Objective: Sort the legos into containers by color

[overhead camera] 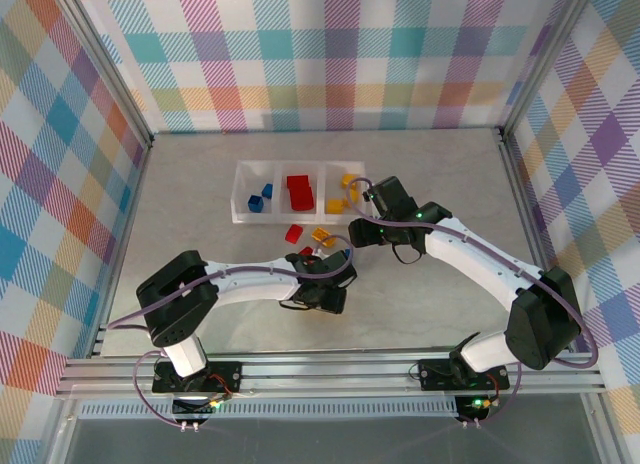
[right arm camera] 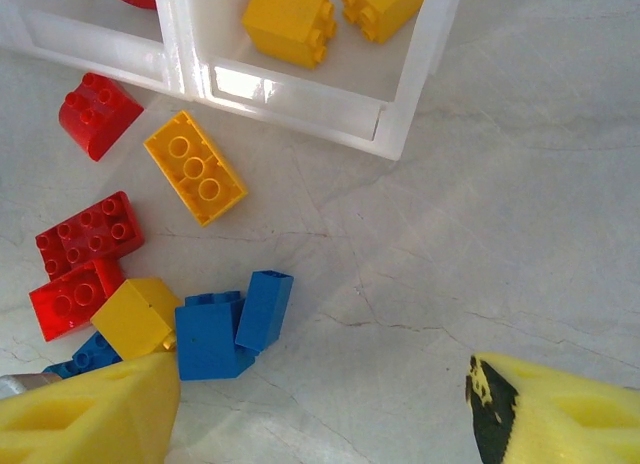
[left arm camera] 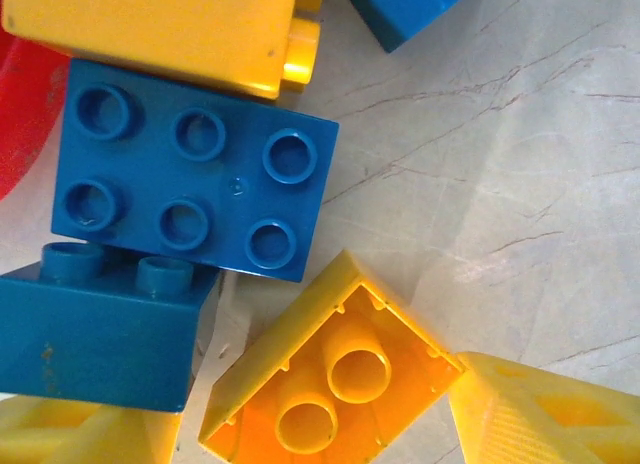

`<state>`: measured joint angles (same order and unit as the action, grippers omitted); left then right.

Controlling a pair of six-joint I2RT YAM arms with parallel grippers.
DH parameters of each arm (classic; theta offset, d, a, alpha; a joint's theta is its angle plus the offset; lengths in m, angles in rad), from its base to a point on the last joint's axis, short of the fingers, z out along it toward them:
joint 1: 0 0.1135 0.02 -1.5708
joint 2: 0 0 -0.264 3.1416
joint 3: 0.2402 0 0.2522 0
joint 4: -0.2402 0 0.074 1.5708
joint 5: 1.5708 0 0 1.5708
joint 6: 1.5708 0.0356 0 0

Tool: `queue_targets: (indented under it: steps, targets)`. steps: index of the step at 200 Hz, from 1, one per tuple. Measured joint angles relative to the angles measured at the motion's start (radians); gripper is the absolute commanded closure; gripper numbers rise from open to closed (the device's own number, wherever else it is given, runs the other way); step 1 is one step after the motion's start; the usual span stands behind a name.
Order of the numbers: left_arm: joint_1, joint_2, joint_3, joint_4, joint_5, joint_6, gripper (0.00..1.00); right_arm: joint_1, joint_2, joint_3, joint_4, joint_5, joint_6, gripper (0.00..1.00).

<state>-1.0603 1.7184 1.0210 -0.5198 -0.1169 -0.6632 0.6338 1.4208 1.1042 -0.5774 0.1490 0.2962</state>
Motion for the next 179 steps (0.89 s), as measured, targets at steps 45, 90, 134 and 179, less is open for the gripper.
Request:
queue_targets:
  steps: [45,90,134,179]
  targets:
    - [0.0,0.024,0.013,0.0,0.0,-0.002,0.38,0.0,-0.008,-0.009,0.0,0.003,0.0,0.23]
    - [-0.001,0.024,0.017,-0.001,0.0,-0.003,0.5,0.0,-0.018,-0.013,0.0,0.011,0.0,0.23]
    - [-0.016,0.024,0.022,-0.005,-0.007,-0.002,0.58,0.0,-0.019,-0.021,0.0,0.015,0.0,0.23]
    - [-0.031,0.023,0.029,-0.037,-0.02,-0.003,0.6,0.0,-0.023,-0.03,0.0,0.016,0.003,0.23]
